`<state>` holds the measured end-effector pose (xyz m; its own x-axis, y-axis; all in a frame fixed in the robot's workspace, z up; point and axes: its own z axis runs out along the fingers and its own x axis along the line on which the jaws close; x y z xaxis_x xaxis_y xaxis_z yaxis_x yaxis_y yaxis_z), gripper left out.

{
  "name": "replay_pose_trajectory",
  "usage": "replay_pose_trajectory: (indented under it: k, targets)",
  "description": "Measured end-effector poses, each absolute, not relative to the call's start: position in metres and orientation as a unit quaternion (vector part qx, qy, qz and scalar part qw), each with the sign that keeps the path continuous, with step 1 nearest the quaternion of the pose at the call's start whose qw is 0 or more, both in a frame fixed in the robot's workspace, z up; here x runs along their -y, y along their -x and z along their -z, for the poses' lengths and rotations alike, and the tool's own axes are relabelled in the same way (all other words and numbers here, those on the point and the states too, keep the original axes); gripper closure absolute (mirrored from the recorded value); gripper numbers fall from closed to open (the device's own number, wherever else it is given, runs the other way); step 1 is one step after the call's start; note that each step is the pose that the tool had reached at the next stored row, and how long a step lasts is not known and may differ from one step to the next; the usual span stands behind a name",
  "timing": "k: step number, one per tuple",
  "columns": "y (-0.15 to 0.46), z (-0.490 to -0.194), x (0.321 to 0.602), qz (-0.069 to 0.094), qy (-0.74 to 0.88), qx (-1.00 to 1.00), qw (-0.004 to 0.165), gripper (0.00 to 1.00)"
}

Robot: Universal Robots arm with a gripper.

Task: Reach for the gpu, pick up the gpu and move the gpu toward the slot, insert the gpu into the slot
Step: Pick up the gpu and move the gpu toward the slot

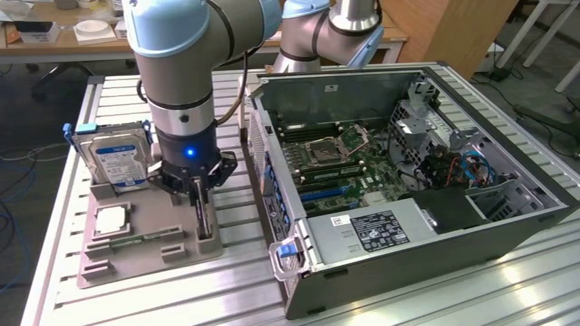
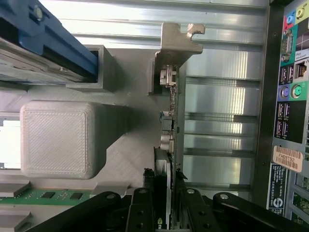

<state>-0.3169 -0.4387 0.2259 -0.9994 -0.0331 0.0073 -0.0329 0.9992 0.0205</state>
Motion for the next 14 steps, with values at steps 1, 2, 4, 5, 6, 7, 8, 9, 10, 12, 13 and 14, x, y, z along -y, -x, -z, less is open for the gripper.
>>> replay_pose_trajectory:
  k: [1, 2, 4, 5, 6, 7, 8, 9, 10, 12, 13, 14]
  targets:
    - [0.3169, -0.226, 0.4387, 0.01, -0.017, 1.0, 0.004, 0.74]
    - [0.317, -0.226, 0.4387, 0.01, -0.017, 1.0, 0.004, 0.74]
    - [0.3169, -0.2259, 0.4387, 0.01, -0.016, 1.0, 0.004, 0.74]
    - [0.317, -0.2259, 0.4387, 0.01, -0.016, 1.0, 0.004, 0.74]
    - [0.3169, -0.2259, 0.4387, 0.01, -0.017, 1.0, 0.004, 0.74]
    - [0.3169, -0.2259, 0.4387, 0.01, -0.016, 1.0, 0.004, 0.74]
    - [0.3169, -0.2259, 0.4387, 0.01, -0.016, 1.0, 0.004, 0.74]
    - [0.3169, -0.226, 0.4387, 0.01, -0.017, 1.0, 0.004, 0.74]
    - [0.3169, -0.2261, 0.4387, 0.01, -0.017, 1.0, 0.004, 0.74]
    - [0.3169, -0.228, 0.4387, 0.01, -0.017, 1.0, 0.004, 0.74]
    - [0.317, -0.2295, 0.4387, 0.01, -0.017, 1.0, 0.004, 0.74]
    - [0.3169, -0.2308, 0.4387, 0.01, -0.017, 1.0, 0.004, 0.74]
